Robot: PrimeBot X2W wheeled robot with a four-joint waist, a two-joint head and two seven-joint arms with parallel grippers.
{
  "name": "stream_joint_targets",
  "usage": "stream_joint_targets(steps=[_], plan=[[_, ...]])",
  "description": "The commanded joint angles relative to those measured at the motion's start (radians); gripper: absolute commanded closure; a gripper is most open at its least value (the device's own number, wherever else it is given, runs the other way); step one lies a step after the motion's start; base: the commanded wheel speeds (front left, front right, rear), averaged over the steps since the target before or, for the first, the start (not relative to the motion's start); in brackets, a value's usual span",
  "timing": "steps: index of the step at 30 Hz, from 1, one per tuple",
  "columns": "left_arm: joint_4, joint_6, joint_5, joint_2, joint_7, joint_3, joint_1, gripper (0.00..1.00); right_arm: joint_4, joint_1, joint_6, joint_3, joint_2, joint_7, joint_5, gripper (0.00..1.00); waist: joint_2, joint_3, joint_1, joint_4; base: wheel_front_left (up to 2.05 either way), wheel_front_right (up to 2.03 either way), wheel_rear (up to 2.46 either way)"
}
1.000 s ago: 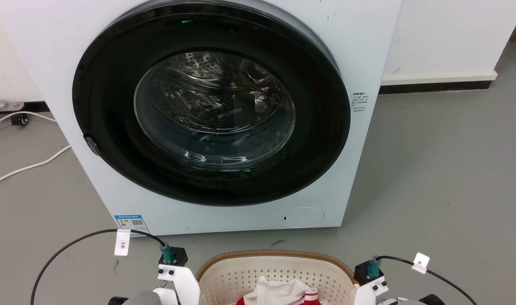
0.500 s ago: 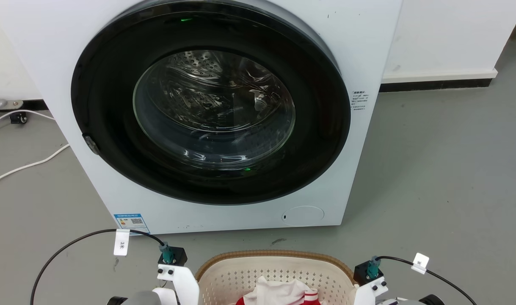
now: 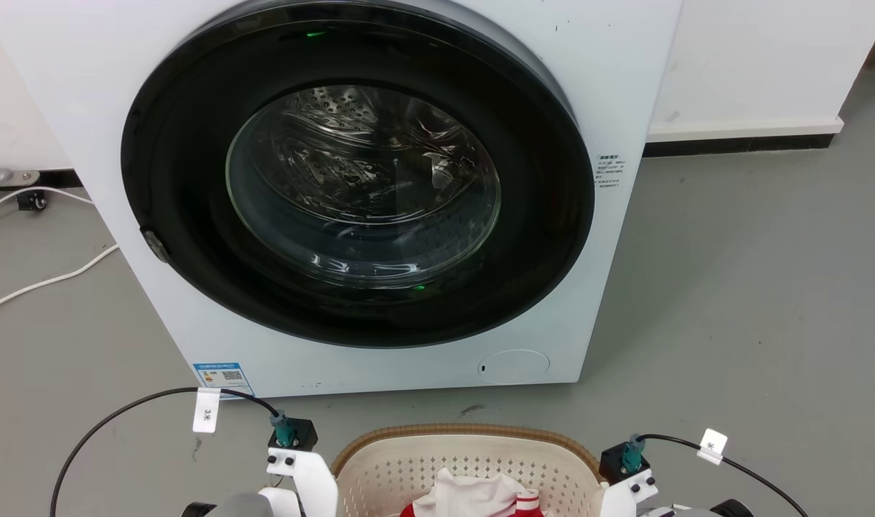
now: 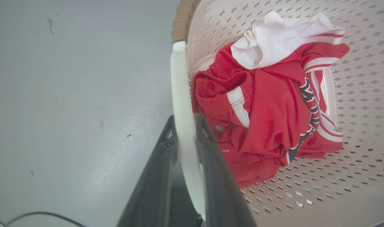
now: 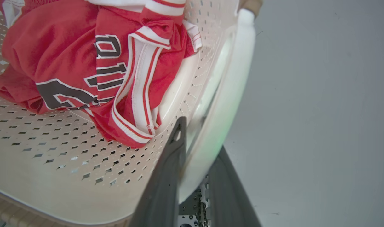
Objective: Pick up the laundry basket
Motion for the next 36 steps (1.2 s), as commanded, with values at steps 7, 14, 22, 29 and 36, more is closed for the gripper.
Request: stream_joint_targets(steps=[7,14,22,29,36], plan=[[-0.001,-0.004,-0.017,-0.002,-0.013,-0.02,-0.019,1.0,-0.008,-0.005,0.012,0.006,0.004,-0.003,-0.01,1.0,0.0,-0.002,0.0,0.0,0.0,0.0,0.0],[0.0,-0.004,-0.033,-0.004,-0.015,-0.037,-0.021,1.0,-0.009,-0.002,0.012,0.006,0.003,0.0,-0.012,1.0,0.0,-0.004,0.0,0.0,0.0,0.0,0.0],[0.002,-0.004,-0.052,-0.004,-0.016,-0.055,-0.025,1.0,-0.01,-0.002,0.012,0.006,0.002,0.001,-0.014,1.0,0.0,-0.006,0.0,0.001,0.0,0.0,0.0],[0.002,-0.004,-0.067,-0.003,-0.018,-0.069,-0.025,1.0,-0.011,-0.002,0.012,0.006,0.001,0.004,-0.013,1.0,0.0,-0.004,0.0,0.001,0.0,0.0,0.0],[0.002,-0.004,-0.083,-0.002,-0.021,-0.084,-0.027,1.0,-0.011,0.0,0.012,0.006,-0.001,0.005,-0.013,1.0,0.0,-0.003,0.0,0.003,0.0,0.0,0.0]])
